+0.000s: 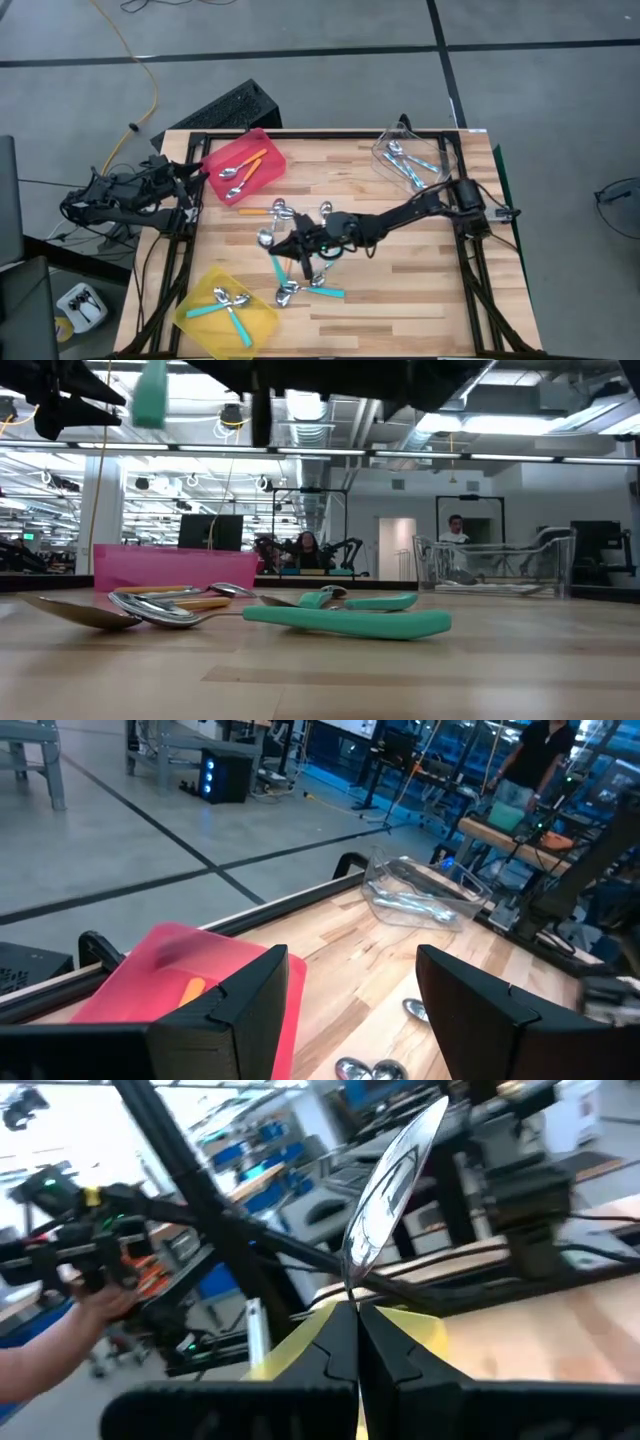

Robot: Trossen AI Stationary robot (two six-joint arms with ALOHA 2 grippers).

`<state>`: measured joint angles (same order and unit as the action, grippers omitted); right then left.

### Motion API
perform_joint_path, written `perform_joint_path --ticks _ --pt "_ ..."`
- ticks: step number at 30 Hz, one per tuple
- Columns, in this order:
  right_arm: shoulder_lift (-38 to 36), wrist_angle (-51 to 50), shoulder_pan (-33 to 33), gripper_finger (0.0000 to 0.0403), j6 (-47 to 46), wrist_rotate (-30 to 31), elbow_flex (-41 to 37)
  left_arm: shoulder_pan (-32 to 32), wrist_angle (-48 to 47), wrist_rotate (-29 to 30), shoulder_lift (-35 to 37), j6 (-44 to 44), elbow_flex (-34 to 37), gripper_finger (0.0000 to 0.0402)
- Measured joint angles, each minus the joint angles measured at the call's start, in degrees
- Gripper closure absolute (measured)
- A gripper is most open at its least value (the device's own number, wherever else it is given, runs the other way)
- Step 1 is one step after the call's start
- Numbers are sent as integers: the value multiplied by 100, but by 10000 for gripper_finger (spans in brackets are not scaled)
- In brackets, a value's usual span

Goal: Sort silverware by color (type)
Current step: Put the light blue spoon into the yellow bin

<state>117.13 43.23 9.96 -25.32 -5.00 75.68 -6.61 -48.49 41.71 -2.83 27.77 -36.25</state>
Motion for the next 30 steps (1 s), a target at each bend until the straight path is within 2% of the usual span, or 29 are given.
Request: perform_joint_path --ticks 9,25,30 --pt "130 -434 36 384 170 -137 453 0 -24 57 -2 31 2 196" --pt "132 -151 153 384 205 -117 446 0 -28 76 0 57 2 196" --pt "132 230 196 384 258 -115 446 0 -28 97 0 55 2 196"
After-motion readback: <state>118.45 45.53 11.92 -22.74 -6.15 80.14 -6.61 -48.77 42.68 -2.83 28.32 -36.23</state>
